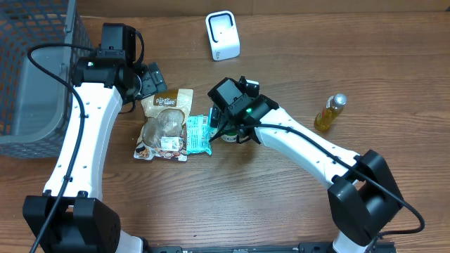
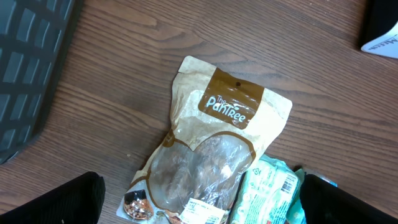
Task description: Scan the item barcode
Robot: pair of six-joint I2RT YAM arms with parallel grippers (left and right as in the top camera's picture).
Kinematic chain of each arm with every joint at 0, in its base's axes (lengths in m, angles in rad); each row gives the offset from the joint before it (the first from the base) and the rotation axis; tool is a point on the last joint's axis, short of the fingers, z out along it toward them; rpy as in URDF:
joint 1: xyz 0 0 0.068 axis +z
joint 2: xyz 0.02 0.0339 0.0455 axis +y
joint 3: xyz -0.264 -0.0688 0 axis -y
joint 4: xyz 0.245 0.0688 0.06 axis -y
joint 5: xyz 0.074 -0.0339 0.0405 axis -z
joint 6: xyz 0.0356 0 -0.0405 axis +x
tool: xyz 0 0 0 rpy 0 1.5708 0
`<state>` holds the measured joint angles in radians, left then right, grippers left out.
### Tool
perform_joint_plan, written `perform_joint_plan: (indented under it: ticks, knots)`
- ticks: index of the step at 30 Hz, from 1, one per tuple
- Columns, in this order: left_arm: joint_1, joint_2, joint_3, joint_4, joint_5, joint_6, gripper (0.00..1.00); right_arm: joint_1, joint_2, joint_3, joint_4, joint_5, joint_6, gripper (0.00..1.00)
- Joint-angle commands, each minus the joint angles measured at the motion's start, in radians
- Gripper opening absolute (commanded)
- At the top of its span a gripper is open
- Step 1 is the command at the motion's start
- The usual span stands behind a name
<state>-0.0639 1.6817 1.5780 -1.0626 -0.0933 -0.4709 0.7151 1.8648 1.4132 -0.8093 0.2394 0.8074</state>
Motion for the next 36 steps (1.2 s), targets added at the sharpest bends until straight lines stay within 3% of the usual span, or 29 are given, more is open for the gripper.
perform_joint_plan:
  ticks: [1, 12, 22, 36]
  knots:
    - [-0.002, -0.006, 0.012, 0.0, -0.006, 0.003, 1.0, 0.003, 0.034, -0.009, 0.0, 0.01, 0.038, 1.0]
    - [-0.002, -0.006, 0.012, 0.0, -0.007, 0.003, 1.0, 0.01, 0.049, -0.009, 0.006, -0.01, 0.037, 1.0]
    - [-0.002, -0.006, 0.012, 0.0, -0.006, 0.003, 1.0, -0.019, 0.048, 0.042, -0.16, 0.082, 0.043, 1.0]
    - [-0.002, -0.006, 0.012, 0.0, -0.006, 0.003, 0.99, -0.019, 0.049, 0.042, -0.118, 0.093, 0.031, 1.0]
